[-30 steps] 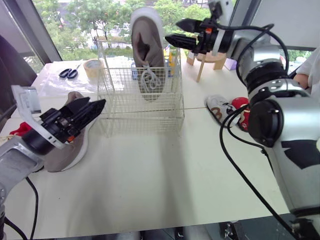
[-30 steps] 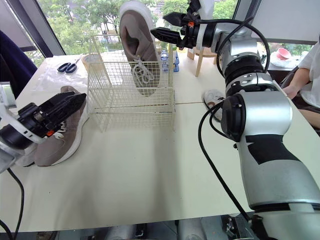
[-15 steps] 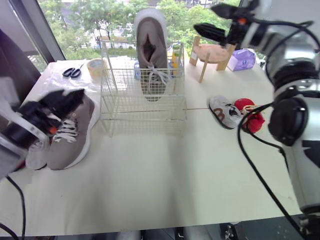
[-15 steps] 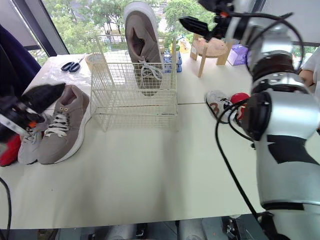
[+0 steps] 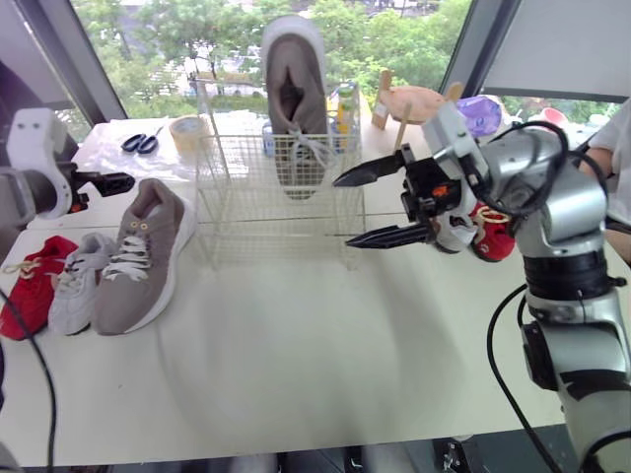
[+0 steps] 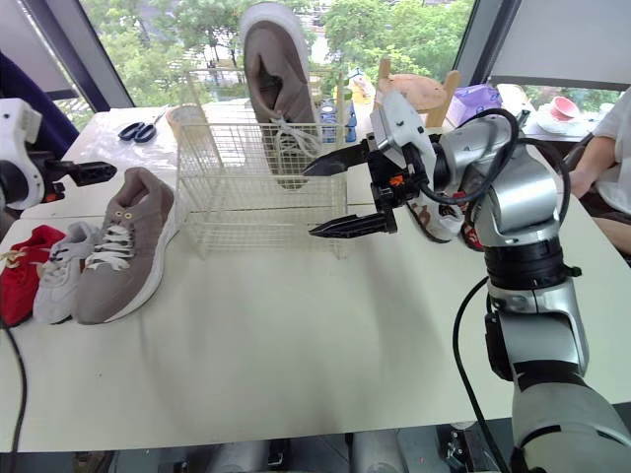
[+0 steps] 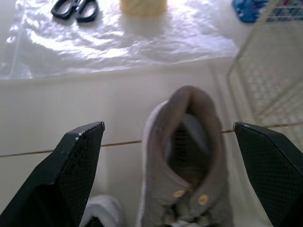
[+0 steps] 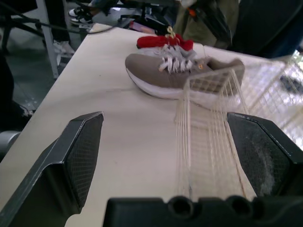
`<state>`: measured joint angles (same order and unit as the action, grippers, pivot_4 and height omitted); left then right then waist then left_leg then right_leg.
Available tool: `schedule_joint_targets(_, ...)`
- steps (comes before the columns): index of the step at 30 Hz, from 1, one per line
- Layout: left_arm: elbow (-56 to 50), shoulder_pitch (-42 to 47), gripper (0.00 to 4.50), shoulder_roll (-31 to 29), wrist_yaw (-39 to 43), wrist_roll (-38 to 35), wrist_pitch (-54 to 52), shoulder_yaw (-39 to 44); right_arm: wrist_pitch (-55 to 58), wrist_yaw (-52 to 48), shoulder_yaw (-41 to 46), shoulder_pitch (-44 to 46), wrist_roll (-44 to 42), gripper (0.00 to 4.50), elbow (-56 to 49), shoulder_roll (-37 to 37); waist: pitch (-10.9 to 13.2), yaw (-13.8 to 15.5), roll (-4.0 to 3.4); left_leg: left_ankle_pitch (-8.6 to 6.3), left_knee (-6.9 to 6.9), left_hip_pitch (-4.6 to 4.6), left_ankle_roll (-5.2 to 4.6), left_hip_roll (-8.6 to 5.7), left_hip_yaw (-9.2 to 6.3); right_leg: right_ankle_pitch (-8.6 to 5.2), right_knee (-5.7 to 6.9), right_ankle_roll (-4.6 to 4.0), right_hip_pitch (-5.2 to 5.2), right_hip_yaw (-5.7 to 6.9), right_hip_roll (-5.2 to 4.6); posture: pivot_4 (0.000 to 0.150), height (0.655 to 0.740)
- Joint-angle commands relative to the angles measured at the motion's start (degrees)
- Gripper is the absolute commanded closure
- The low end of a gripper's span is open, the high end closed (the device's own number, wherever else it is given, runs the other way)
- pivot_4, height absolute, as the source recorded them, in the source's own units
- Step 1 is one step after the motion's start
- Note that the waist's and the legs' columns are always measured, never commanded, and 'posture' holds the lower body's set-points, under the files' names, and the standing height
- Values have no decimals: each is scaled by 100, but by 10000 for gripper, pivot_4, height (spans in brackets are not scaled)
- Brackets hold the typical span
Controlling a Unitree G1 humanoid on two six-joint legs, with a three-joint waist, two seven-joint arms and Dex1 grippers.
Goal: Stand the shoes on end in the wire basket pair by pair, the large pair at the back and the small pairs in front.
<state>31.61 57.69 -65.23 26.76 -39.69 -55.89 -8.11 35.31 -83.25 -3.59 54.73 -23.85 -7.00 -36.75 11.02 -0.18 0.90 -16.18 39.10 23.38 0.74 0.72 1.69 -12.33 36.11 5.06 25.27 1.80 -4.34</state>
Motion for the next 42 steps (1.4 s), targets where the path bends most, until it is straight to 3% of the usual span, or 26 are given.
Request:
schedule_joint_targets(1,1133,944,0,330,1269,1321,372,-834,317,329,67,-242,-241,391,-833,-254,1,54,3,-1,2,0,-2,-2,2,0,-1,0,-1,-2,-2,1500,7400)
schedule_joint_targets(6,2877,1940,0,1148,2226,2610,1036,-1377,672,787,148,-384,-596,391,-1351,-291,4,88,7,-3,6,3,-6,-2,3,0,0,1,2,-2,-3,1500,7400)
schedule_joint_targets(13,4370,2146,0,2079,1880,3653,2132,-1120,954,1605,254,-659,-963,391,-1816,-269,5,26,11,-7,6,4,-14,0,2,0,2,2,6,-1,-8,1500,7400)
schedule_joint_targets(16,4572,1980,8404,2304,1544,3924,2397,-932,1141,1963,354,-754,-1145,0,-2042,-279,5,38,10,-9,5,1,-17,0,2,0,5,2,5,-1,-11,1500,7400)
schedule_joint_targets(22,4628,2028,30503,2493,1557,4197,2513,-543,1558,2517,701,-862,-1716,0,-2381,-333,1,85,10,-6,10,-14,-20,0,-5,1,14,1,-13,2,-14,1500,7400)
schedule_joint_targets(26,4571,2241,40340,2400,1654,4274,2397,-274,1599,2668,723,-882,-1887,0,-2448,-453,1,82,10,-5,11,-21,-21,-1,-5,1,13,1,-22,2,-14,1500,7400)
schedule_joint_targets(36,3923,3952,40340,1581,1083,3914,1679,869,1519,2709,991,-621,-2284,0,-2053,-652,30,52,71,-9,9,26,-28,-1,-11,2,8,4,15,12,-15,1500,7400)
schedule_joint_targets(40,3208,4590,40340,1509,373,3459,2108,1667,1478,2775,1182,-155,-2468,0,-1569,-596,31,54,70,-17,7,29,-41,-2,-12,0,0,10,16,11,-31,1500,7400)
schedule_joint_targets(42,2489,4651,40340,1698,55,2991,2989,2299,1424,2810,1268,23,-2511,0,-1370,-579,31,74,71,-18,8,29,-41,2,-13,0,-1,12,14,12,-33,1500,7400)
